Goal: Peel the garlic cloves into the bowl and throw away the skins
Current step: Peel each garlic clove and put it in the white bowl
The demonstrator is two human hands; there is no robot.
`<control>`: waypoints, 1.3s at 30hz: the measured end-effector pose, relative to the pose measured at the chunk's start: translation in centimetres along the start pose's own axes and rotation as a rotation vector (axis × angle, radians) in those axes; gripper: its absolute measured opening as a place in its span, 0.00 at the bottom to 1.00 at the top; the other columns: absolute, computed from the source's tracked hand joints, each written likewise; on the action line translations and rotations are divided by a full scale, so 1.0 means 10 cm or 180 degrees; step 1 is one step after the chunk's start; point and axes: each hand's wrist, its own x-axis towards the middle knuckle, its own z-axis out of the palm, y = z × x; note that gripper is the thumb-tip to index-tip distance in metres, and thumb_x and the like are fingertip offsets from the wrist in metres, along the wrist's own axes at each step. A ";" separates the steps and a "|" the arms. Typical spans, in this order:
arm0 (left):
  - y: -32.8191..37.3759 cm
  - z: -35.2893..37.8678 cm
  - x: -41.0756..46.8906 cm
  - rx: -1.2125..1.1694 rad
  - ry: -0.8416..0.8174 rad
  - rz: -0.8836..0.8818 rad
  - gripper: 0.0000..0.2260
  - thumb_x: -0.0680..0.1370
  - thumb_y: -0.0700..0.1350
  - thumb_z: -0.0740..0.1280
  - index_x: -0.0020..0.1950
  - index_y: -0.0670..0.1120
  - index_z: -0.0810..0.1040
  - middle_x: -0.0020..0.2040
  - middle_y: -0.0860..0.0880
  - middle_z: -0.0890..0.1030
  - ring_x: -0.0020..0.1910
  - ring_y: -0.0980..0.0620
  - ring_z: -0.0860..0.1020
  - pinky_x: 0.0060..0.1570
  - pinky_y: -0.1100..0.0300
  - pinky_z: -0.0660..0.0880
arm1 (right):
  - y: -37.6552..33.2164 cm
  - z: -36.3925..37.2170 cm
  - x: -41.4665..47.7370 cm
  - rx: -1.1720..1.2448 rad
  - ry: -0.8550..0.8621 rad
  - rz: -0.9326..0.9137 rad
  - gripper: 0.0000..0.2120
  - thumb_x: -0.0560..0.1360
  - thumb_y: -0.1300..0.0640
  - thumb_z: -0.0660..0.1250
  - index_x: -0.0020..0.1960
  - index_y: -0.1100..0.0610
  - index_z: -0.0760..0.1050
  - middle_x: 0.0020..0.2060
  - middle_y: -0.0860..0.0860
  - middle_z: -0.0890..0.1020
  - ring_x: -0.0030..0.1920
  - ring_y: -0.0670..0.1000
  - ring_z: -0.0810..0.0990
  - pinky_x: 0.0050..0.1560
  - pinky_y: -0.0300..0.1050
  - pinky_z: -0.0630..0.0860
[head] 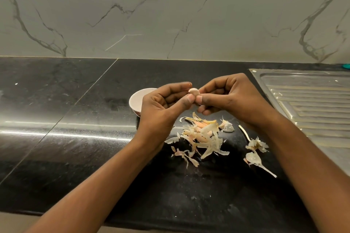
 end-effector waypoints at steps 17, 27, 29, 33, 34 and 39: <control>-0.05 -0.02 -0.01 0.0393 -0.0103 0.0091 0.05 0.78 0.36 0.74 0.53 0.36 0.87 0.43 0.42 0.88 0.42 0.46 0.88 0.46 0.57 0.85 | 0.10 -0.04 0.03 -0.1295 0.0083 -0.0925 0.08 0.75 0.61 0.80 0.54 0.58 0.88 0.44 0.49 0.90 0.44 0.48 0.90 0.48 0.48 0.88; -0.10 -0.04 -0.03 0.1502 -0.0103 0.0740 0.03 0.79 0.39 0.75 0.49 0.41 0.89 0.41 0.51 0.88 0.40 0.49 0.88 0.41 0.50 0.86 | 0.13 0.04 0.04 -0.2009 0.0031 -0.1083 0.03 0.76 0.57 0.79 0.48 0.56 0.89 0.35 0.44 0.86 0.35 0.46 0.85 0.36 0.37 0.83; -0.10 -0.04 -0.03 0.1617 -0.0078 0.0800 0.03 0.79 0.39 0.75 0.48 0.42 0.89 0.39 0.51 0.88 0.37 0.49 0.87 0.38 0.47 0.85 | 0.13 0.05 0.04 -0.2101 -0.0009 -0.1126 0.03 0.76 0.57 0.79 0.48 0.55 0.88 0.35 0.42 0.85 0.37 0.44 0.85 0.36 0.33 0.80; -0.09 -0.04 -0.03 0.1815 -0.0032 0.0902 0.04 0.79 0.39 0.75 0.45 0.42 0.89 0.37 0.52 0.87 0.34 0.50 0.86 0.33 0.48 0.83 | 0.12 0.06 0.04 -0.2100 -0.0051 -0.1107 0.03 0.76 0.56 0.80 0.48 0.55 0.88 0.35 0.39 0.83 0.37 0.41 0.85 0.35 0.29 0.77; -0.09 -0.03 -0.03 0.1815 -0.0024 0.0911 0.04 0.79 0.39 0.75 0.45 0.42 0.89 0.37 0.52 0.87 0.34 0.50 0.86 0.33 0.48 0.83 | 0.12 0.05 0.04 -0.2075 -0.0061 -0.1097 0.03 0.75 0.57 0.80 0.48 0.55 0.88 0.34 0.38 0.82 0.36 0.40 0.84 0.35 0.29 0.76; -0.07 -0.01 -0.04 0.1880 0.0013 0.0961 0.04 0.78 0.38 0.75 0.45 0.42 0.89 0.37 0.53 0.87 0.34 0.53 0.85 0.33 0.53 0.83 | 0.12 0.05 0.04 -0.2048 -0.0061 -0.1028 0.04 0.75 0.57 0.81 0.47 0.56 0.88 0.34 0.40 0.84 0.35 0.41 0.84 0.35 0.30 0.77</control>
